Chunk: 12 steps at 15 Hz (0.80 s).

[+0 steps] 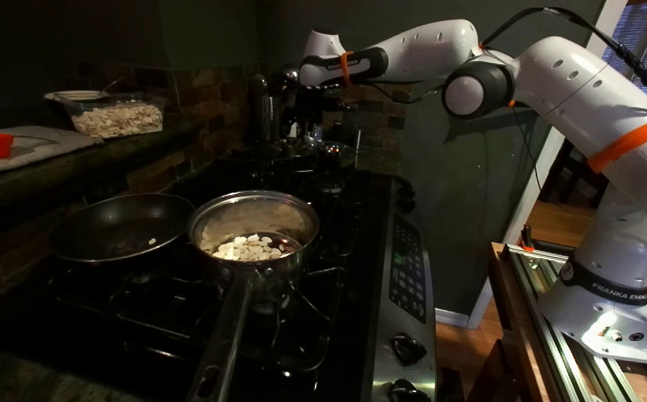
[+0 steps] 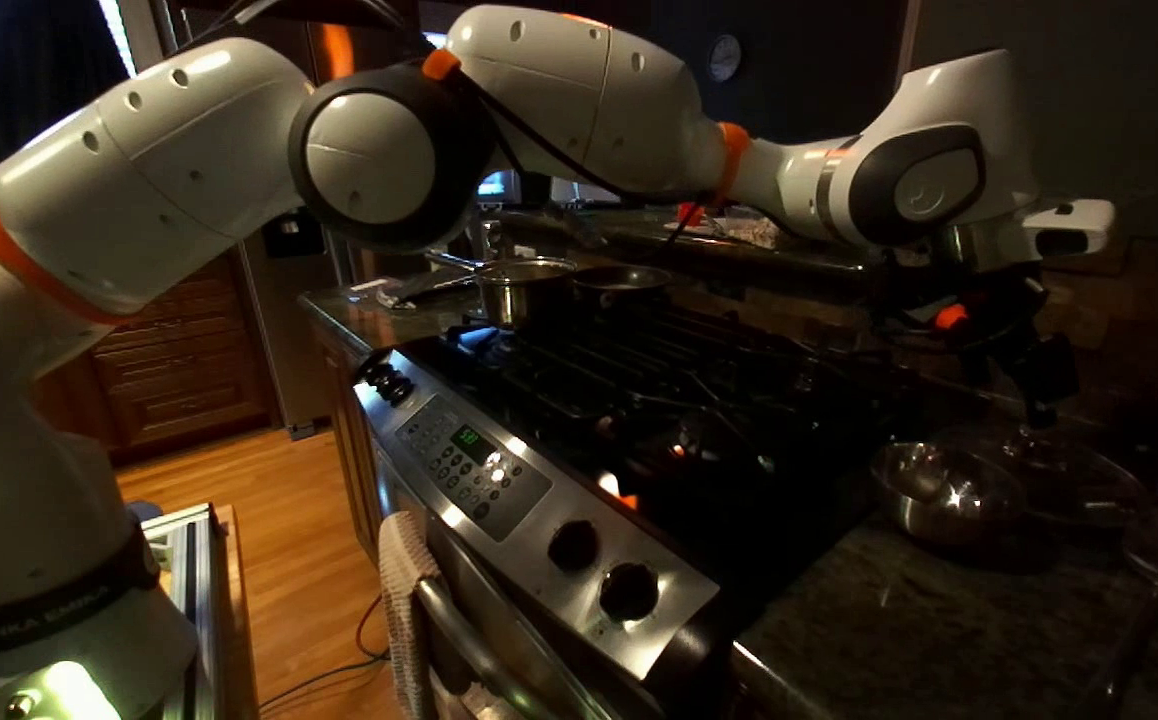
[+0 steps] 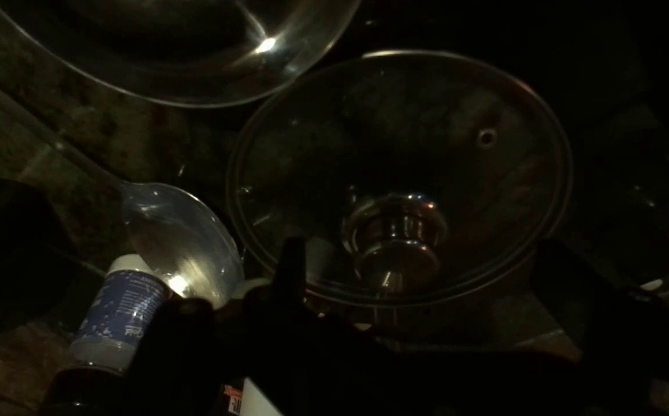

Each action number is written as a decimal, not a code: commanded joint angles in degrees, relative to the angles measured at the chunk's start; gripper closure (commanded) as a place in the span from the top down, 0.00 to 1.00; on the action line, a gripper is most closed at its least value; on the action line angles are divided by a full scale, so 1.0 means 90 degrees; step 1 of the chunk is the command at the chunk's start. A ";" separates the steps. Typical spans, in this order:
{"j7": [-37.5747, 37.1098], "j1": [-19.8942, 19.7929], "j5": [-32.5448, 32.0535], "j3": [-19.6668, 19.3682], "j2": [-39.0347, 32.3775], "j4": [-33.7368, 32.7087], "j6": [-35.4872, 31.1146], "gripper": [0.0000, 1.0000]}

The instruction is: Move the glass lid to the left

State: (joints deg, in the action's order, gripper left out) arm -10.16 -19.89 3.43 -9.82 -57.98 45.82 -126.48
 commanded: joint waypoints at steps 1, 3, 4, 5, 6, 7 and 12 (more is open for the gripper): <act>0.0012 -0.0150 0.0038 0.0132 -0.0677 -0.0992 0.0156 1.00; -0.0062 -0.0156 0.0005 0.0127 -0.0917 -0.1253 0.0097 1.00; -0.0108 -0.0155 -0.0019 0.0106 -0.1032 -0.1376 0.0071 1.00; -0.0162 -0.0160 -0.0010 0.0113 -0.1136 -0.1482 0.0076 1.00; -0.0227 -0.0167 -0.0024 0.0095 -0.1256 -0.1604 0.0028 1.00; -0.0405 -0.0174 -0.0037 0.0049 -0.1397 -0.1751 -0.0088 1.00; -0.1176 -0.0177 0.0003 -0.0124 -0.1717 -0.1925 -0.0835 1.00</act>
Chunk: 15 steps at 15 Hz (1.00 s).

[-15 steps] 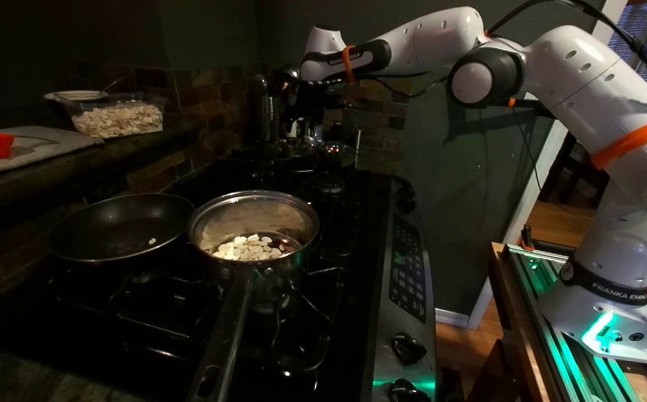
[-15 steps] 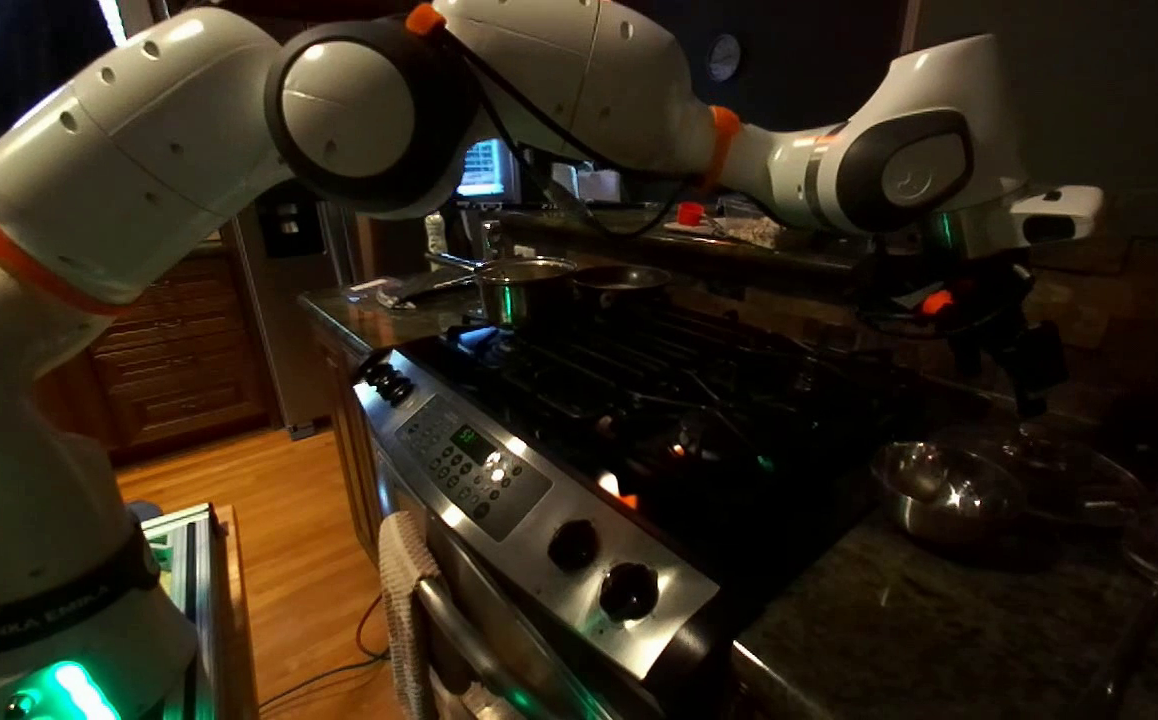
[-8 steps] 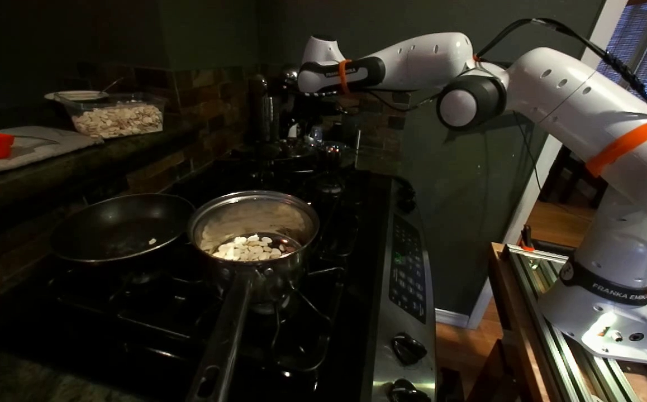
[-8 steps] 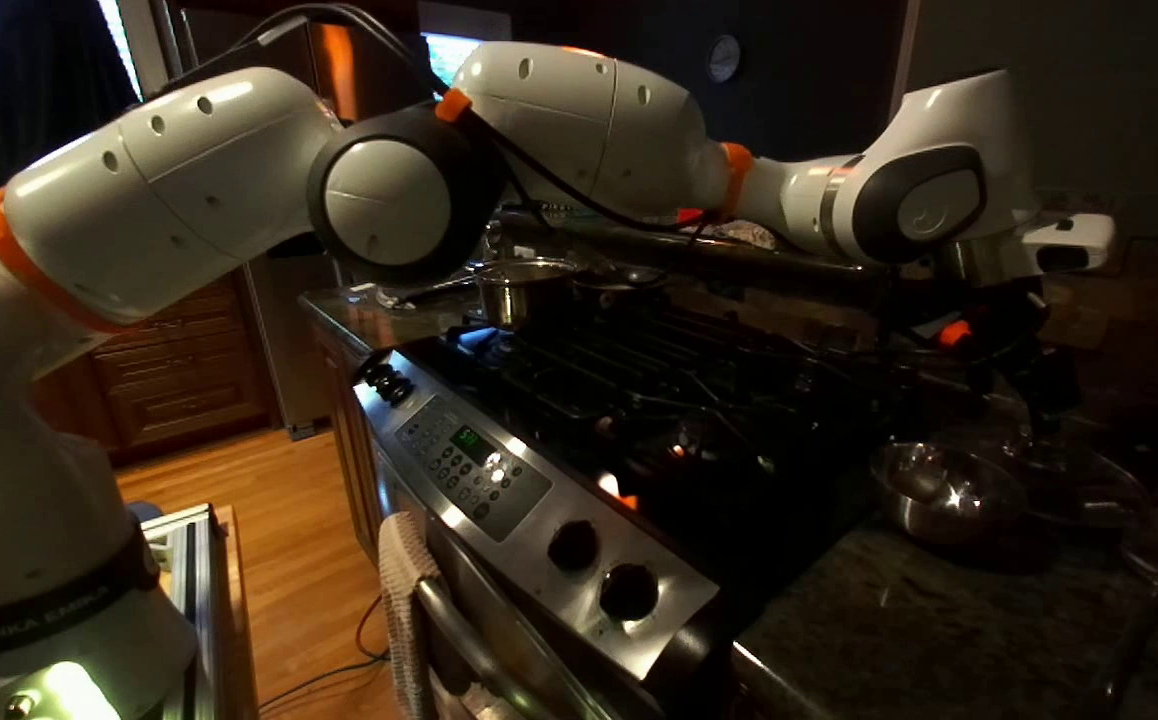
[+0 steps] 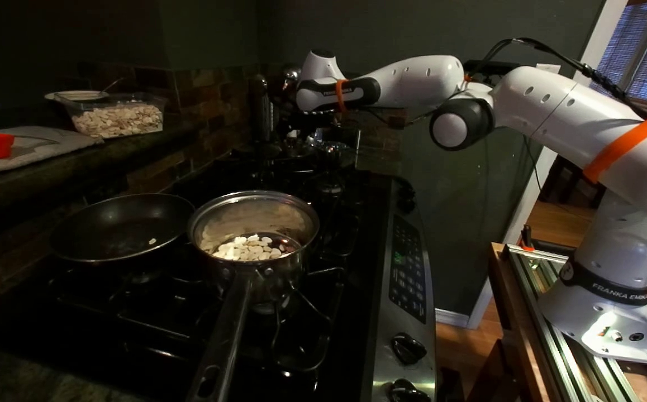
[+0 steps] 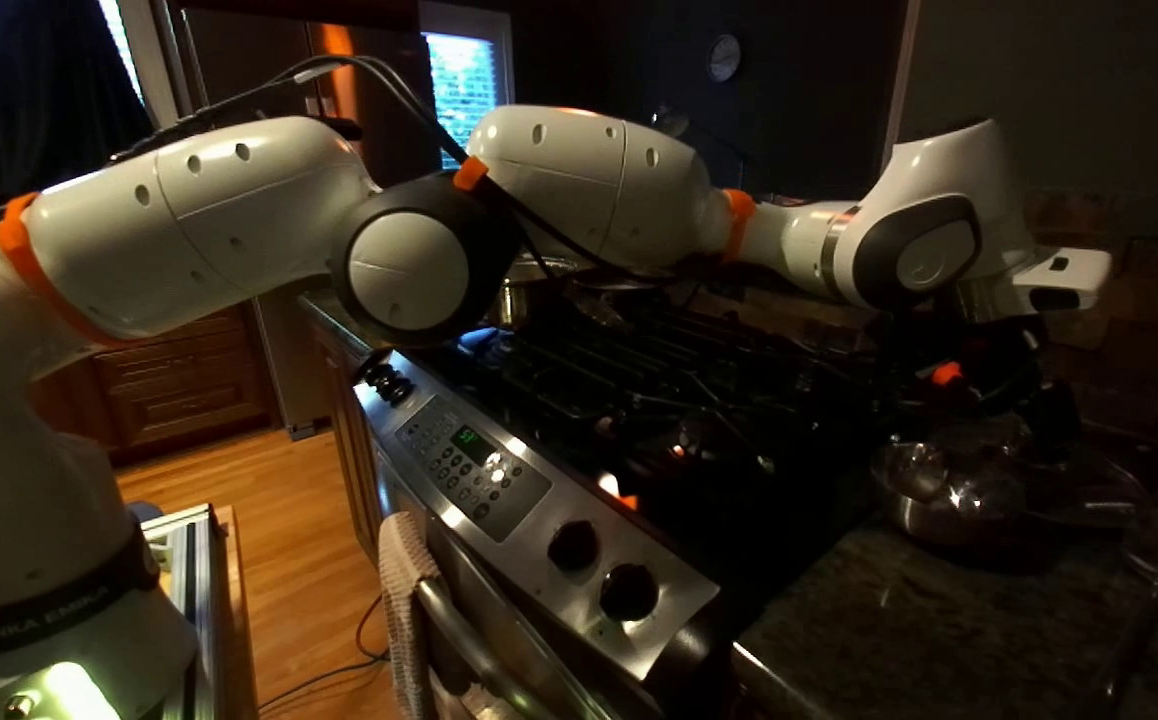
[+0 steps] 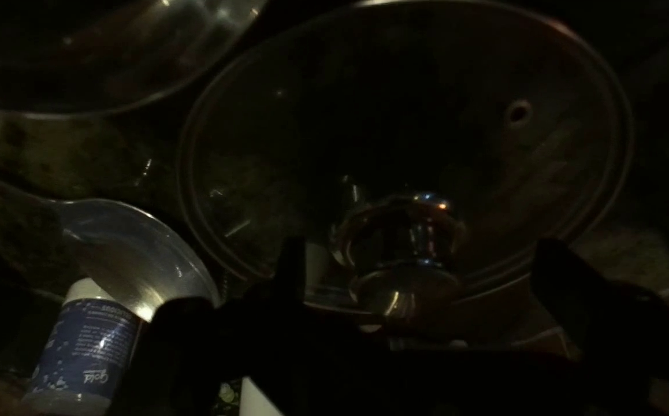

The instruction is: Move the glass lid to the left

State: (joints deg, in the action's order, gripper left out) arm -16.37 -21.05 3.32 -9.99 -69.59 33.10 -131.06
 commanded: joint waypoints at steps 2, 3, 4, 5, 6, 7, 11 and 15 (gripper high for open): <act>-0.0704 -0.0051 -0.0019 -0.0174 -0.0502 -0.0529 -0.0554 1.00; -0.0759 -0.0045 -0.0045 -0.0218 -0.0534 -0.0540 -0.0654 1.00; -0.0833 -0.0032 -0.0077 -0.0280 -0.0567 -0.0556 -0.0764 1.00; -0.0912 -0.0025 -0.0082 -0.0312 -0.0590 -0.0564 -0.0838 1.00; -0.0964 -0.0011 -0.0097 -0.0360 -0.0610 -0.0563 -0.0895 1.00; -0.1001 0.0001 -0.0118 -0.0405 -0.0637 -0.0569 -0.0977 1.00; -0.1147 0.0074 -0.0186 -0.0564 -0.0720 -0.0563 -0.1146 1.00; -0.1197 0.0148 -0.0236 -0.0714 -0.0815 -0.0600 -0.1305 0.71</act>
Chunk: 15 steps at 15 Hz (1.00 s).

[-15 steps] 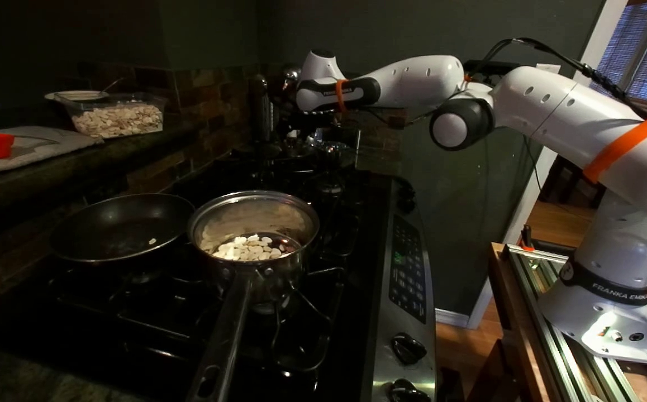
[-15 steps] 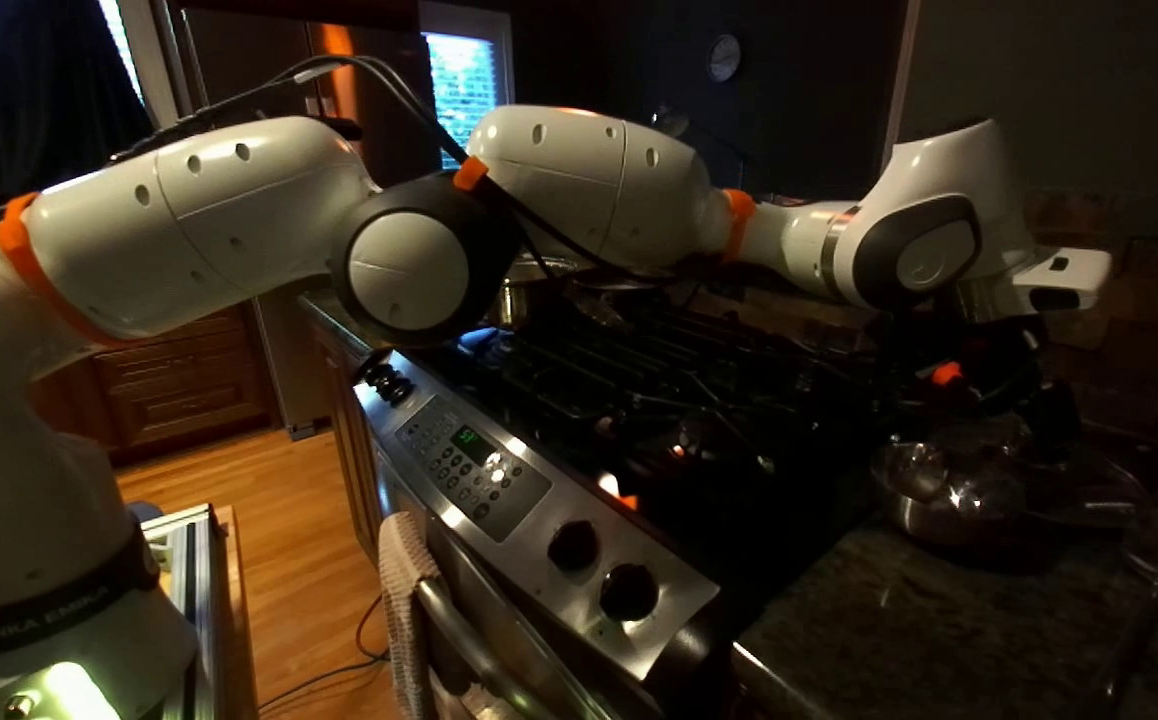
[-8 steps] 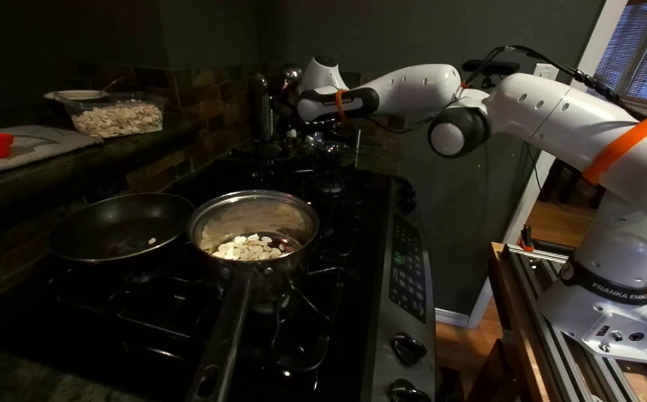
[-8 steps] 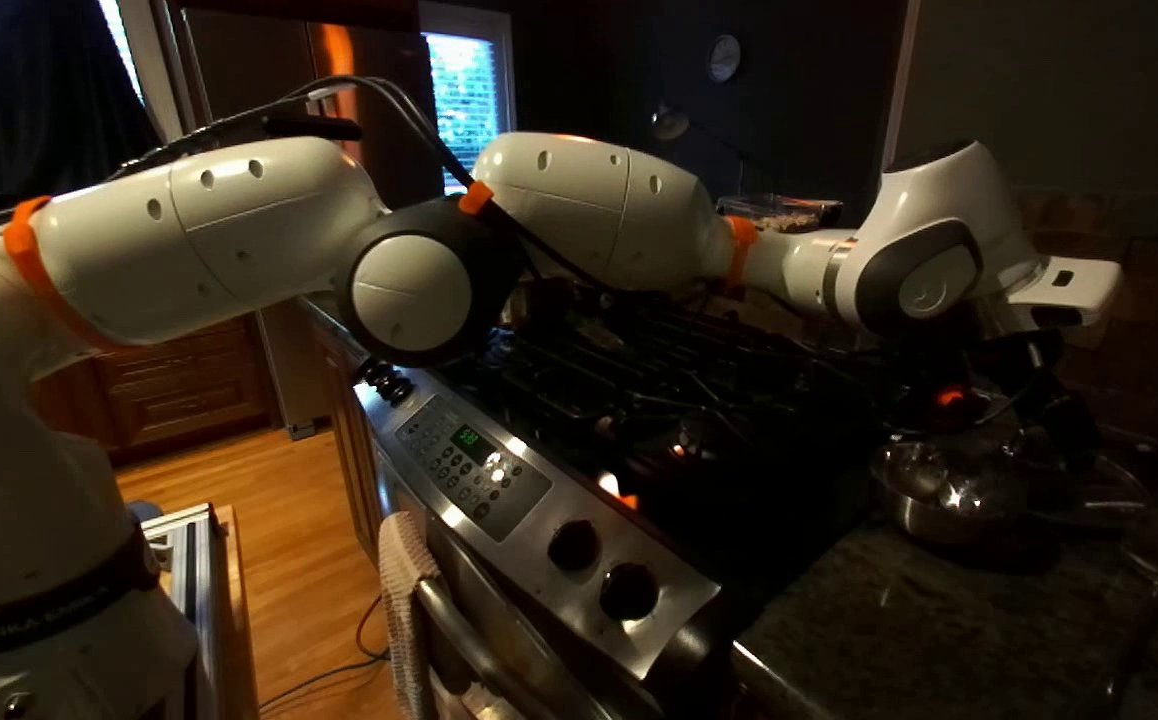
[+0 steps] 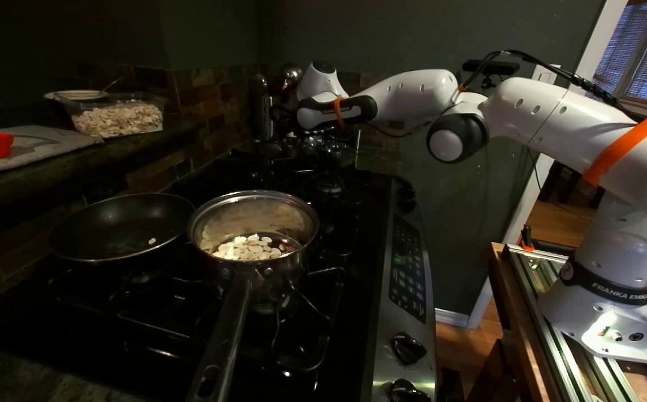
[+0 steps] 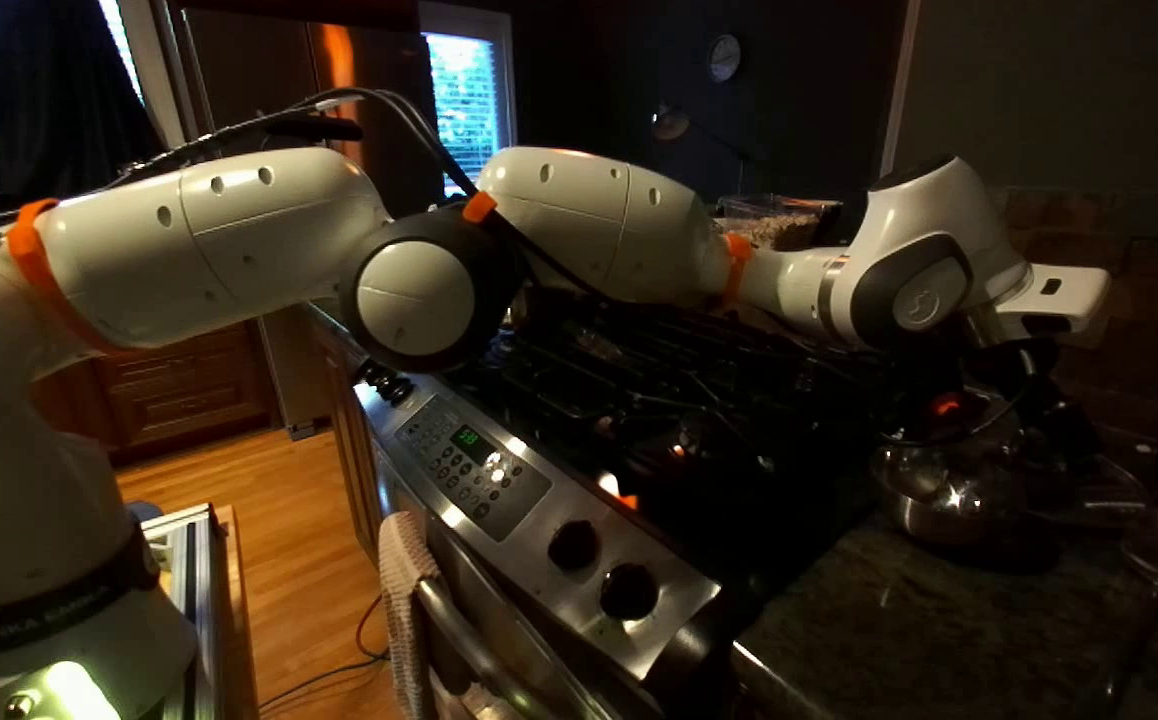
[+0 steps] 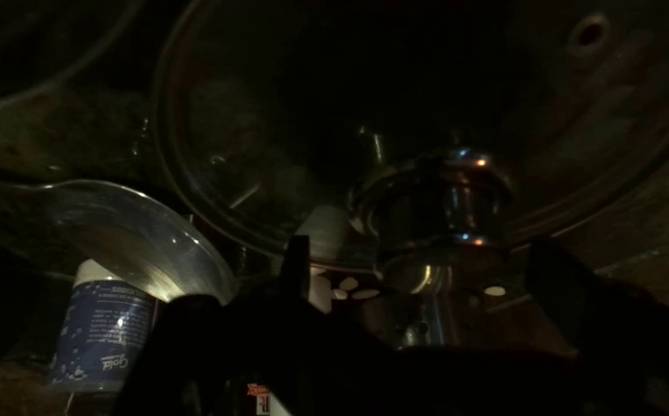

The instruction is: Move the glass lid to the left

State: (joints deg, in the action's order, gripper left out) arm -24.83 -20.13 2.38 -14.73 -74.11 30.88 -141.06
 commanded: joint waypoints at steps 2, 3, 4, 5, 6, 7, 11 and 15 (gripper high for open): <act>-0.0282 0.0070 -0.0176 -0.0267 -0.0366 -0.0365 -0.0307 0.61; -0.0310 0.0083 -0.0192 -0.0291 -0.0383 -0.0367 -0.0353 0.53; -0.0359 -0.0015 -0.0296 -0.0201 -0.0623 -0.0811 -0.0165 0.44; -0.0371 -0.0020 -0.0331 -0.0207 -0.0658 -0.0860 -0.0165 0.38; -0.0393 -0.0032 -0.0372 -0.0196 -0.0701 -0.0950 -0.0176 0.31; -0.0396 -0.0045 -0.0398 -0.0179 -0.0739 -0.1025 -0.0165 0.22; -0.0402 0.0095 -0.0496 -0.0147 -0.0400 -0.0486 -0.0402 0.00; -0.0430 0.0165 -0.0528 -0.0154 -0.0257 -0.0483 -0.0301 0.00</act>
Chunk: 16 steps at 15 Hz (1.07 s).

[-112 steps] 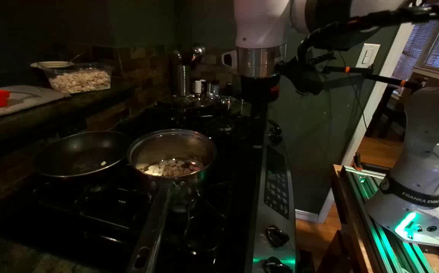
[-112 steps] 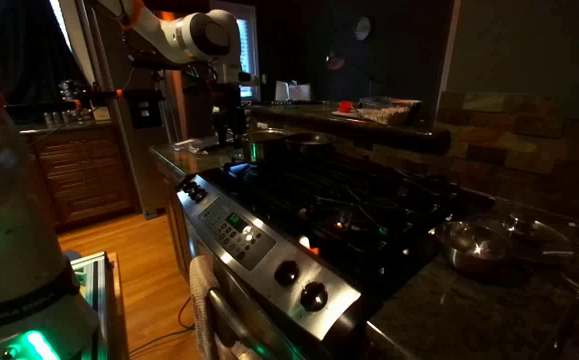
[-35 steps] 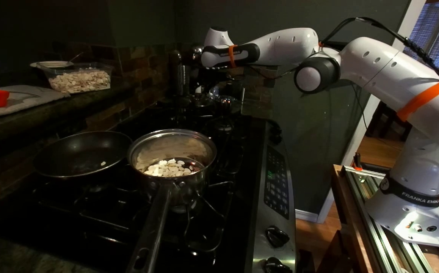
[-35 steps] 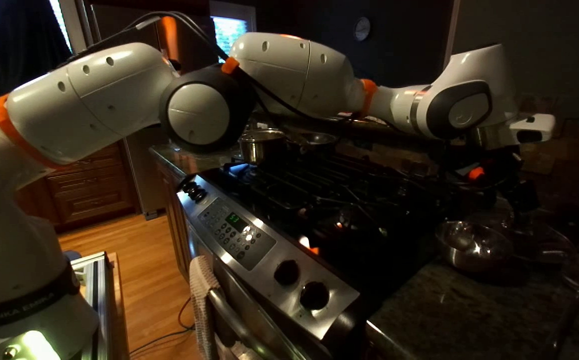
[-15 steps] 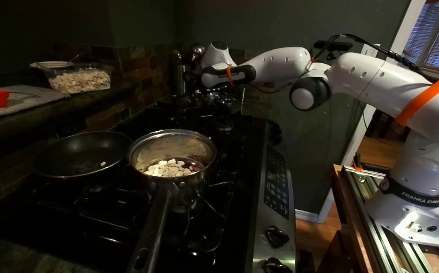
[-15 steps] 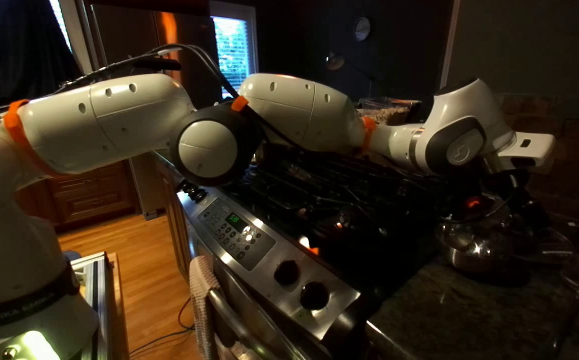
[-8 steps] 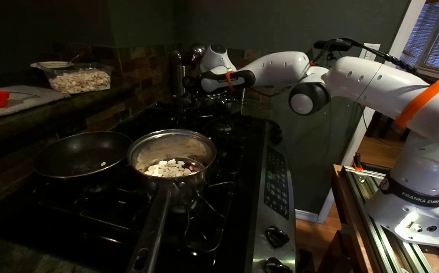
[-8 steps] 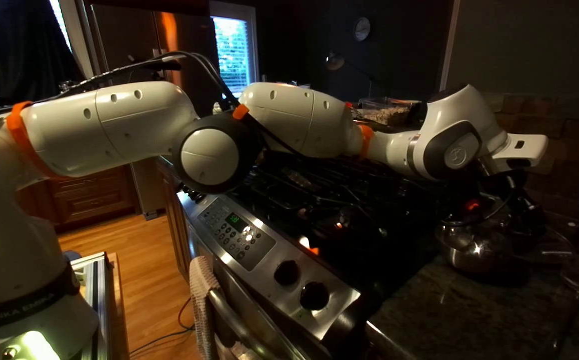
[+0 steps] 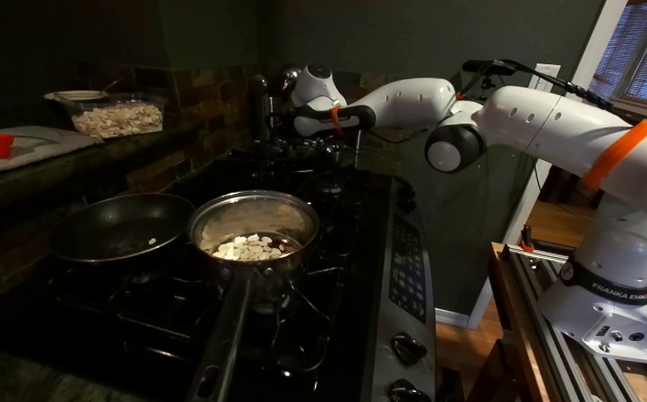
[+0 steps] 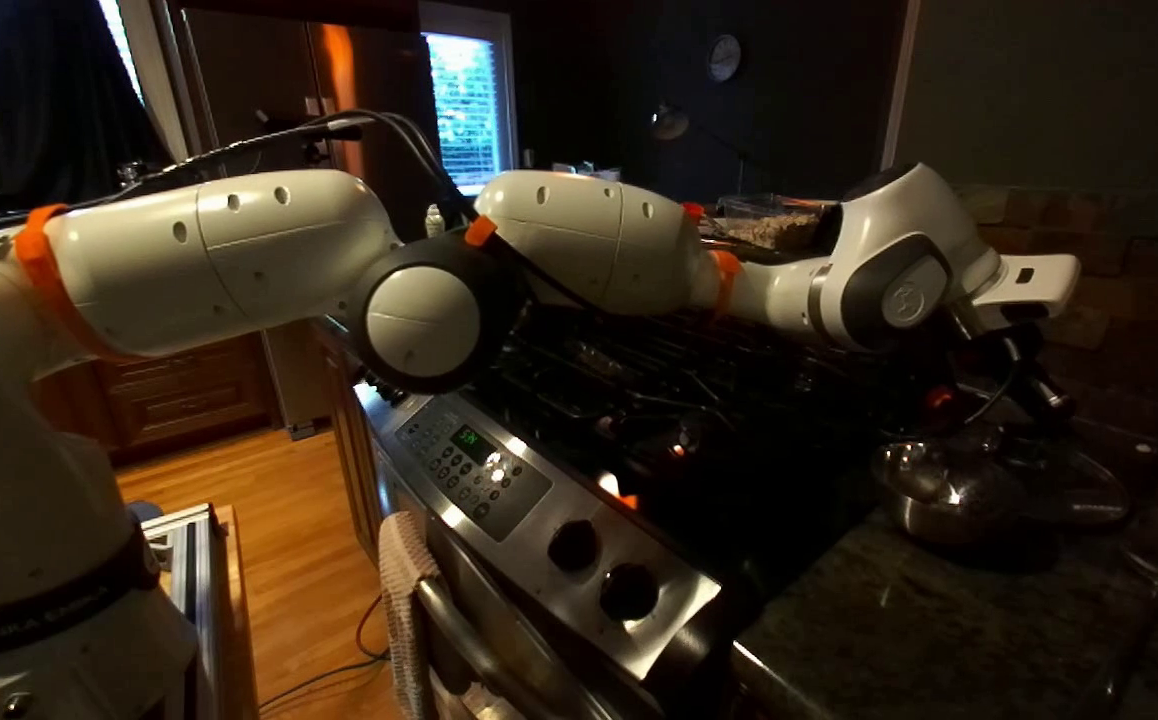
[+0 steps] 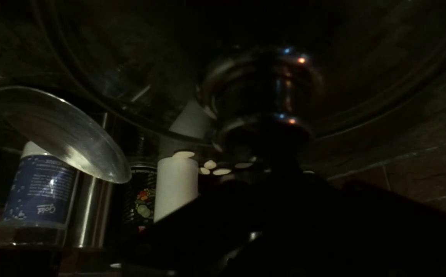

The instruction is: Move the glass lid to the left

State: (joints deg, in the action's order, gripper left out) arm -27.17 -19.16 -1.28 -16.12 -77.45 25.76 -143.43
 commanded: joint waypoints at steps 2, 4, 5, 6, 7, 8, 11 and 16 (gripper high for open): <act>-0.0260 0.0074 -0.0186 -0.0085 0.0152 0.0109 0.0013 0.00; -0.0326 0.0082 -0.0241 -0.0116 0.0190 0.0118 0.0058 0.00; -0.0335 0.0084 -0.0256 -0.0120 0.0237 0.0150 0.0179 0.26; -0.0317 0.0085 -0.0279 -0.0123 0.0251 0.0146 0.0187 0.28; -0.0265 0.0082 -0.0280 -0.0104 0.0288 0.0163 0.0253 0.34; -0.0227 0.0082 -0.0288 -0.0097 0.0324 0.0180 0.0332 0.42; -0.0109 0.0070 -0.0270 -0.0023 0.0422 0.0210 0.0672 0.65; 0.0134 0.0033 -0.0208 0.0152 0.0502 0.0220 0.1327 0.99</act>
State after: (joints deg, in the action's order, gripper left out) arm -27.54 -18.91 -2.94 -16.26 -74.45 25.92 -134.95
